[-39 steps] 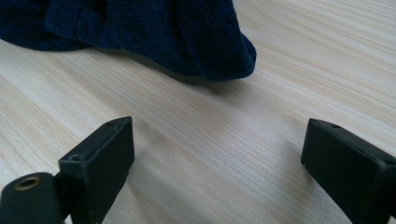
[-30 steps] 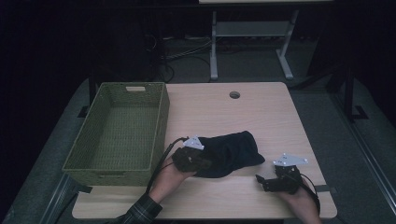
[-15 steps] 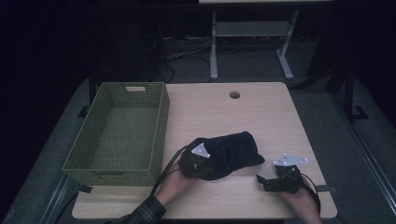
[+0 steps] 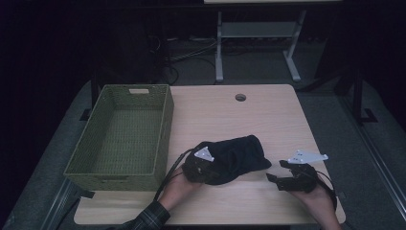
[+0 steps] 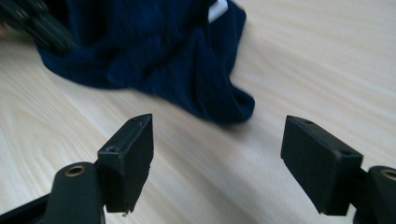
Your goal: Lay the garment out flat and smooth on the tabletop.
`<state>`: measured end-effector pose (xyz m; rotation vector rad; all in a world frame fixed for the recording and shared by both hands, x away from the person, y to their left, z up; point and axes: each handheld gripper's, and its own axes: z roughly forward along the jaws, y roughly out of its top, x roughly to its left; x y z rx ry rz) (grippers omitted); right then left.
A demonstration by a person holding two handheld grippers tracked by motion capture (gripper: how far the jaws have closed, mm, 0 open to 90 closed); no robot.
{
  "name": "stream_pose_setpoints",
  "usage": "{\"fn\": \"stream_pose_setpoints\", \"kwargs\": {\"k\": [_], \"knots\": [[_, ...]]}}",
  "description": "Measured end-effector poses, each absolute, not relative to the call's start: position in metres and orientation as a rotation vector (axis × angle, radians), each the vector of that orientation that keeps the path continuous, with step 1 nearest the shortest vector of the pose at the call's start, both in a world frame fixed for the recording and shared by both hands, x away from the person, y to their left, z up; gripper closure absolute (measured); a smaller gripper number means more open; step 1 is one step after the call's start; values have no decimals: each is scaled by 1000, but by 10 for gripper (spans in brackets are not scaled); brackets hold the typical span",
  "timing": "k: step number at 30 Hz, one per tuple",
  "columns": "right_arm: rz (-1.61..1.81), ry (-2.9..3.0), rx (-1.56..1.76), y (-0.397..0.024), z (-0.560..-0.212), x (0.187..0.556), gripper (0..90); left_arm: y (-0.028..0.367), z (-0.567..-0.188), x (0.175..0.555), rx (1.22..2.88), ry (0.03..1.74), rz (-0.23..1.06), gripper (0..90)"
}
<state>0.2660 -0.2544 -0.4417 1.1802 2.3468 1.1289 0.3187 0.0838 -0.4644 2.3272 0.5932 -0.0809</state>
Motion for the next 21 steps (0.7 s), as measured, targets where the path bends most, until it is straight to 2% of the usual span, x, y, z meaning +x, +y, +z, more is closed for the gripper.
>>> {"fn": "stream_pose_setpoints", "kwargs": {"k": [14,21], "knots": [[1241,2348,1065,-242,-420,278,312,85,-465,320,2320,603,-96,899],[1263,2386,1022,-230,-423,294,426,85,-465,320,2318,603,-102,899]]}}
